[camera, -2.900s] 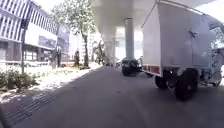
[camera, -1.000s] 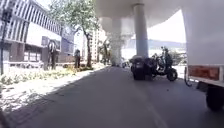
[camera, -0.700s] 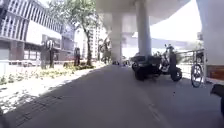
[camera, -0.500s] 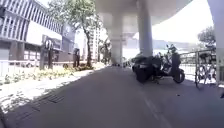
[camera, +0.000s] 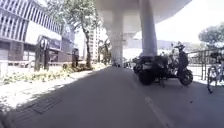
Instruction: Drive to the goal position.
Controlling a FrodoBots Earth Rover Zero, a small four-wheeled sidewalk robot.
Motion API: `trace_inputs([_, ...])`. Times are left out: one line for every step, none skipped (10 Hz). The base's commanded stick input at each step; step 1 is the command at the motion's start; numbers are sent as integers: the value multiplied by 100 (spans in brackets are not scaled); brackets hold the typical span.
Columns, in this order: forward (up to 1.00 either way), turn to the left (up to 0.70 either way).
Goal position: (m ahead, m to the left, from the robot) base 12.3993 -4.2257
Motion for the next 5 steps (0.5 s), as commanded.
trace_inputs([70,0])
trace_inputs([70,0])
trace_inputs([70,0])
trace_inputs([70,0])
trace_inputs([70,0])
